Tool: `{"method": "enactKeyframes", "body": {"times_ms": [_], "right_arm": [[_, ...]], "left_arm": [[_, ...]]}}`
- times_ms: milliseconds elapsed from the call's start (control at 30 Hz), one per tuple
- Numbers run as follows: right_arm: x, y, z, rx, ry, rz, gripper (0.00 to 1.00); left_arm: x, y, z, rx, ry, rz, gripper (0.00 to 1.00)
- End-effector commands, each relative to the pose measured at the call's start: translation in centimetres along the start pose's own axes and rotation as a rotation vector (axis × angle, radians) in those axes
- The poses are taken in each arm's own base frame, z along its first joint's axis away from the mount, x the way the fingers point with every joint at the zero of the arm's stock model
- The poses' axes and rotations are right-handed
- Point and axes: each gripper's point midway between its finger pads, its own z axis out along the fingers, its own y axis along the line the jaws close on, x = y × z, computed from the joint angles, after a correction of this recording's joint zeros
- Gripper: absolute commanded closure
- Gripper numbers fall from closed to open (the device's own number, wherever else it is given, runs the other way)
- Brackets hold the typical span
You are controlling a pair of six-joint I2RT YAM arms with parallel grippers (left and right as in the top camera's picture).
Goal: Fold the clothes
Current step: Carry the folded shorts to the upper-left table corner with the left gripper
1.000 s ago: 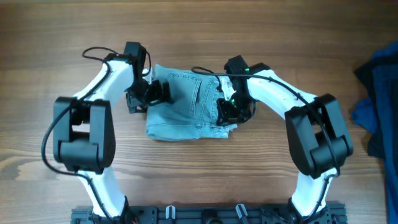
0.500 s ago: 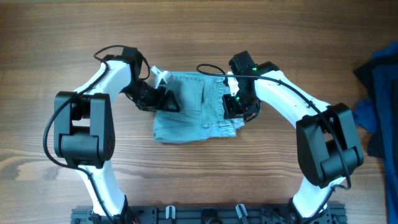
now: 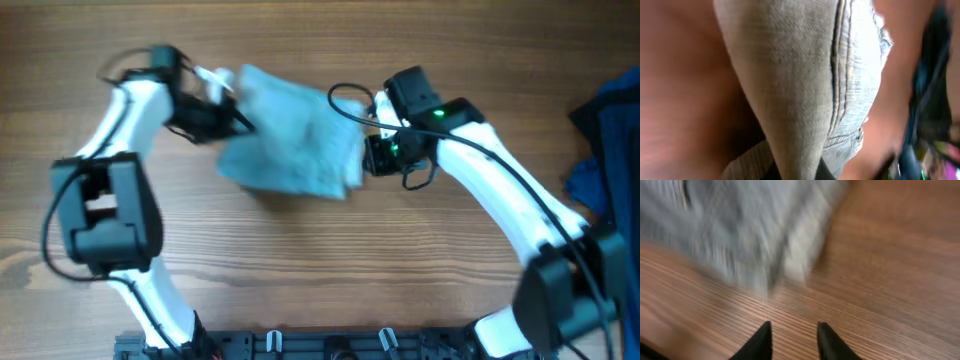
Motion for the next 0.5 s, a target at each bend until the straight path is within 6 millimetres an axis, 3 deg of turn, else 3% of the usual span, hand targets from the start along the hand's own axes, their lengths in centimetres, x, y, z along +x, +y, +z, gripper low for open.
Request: {"method": "enactKeyframes", "body": {"times_ms": [0,100,200,233,467], "right_arm": [[-1.0,0.8,-3.1,-0.010,-0.083,-0.010,0.67],[-0.4,0.8,-3.4,-0.008,-0.070,-0.006,0.67],[-0.5,0.8,-3.4,-0.009,-0.073,0.022,0.68],[-0.7,0.8,-3.4,-0.012,-0.083,0.023,0.69],[-0.6,0.8,-3.5,-0.011,-0.080,0.024,0.71]], "left_arm": [[-4.6,8.1,-9.7,-0.148,-0.297,-0.254,0.96],[-3.4,16.0,-14.1,-0.288,-0.390,-0.436,0.96],[-0.8,21.6,-16.9,-0.326,-0.425,-0.580,0.96],[1.6,24.3,-17.6,-0.321,-0.410,-0.681,0.85],[3.1,24.0,-15.2,-0.304,-0.312,-0.681,0.86]]}}
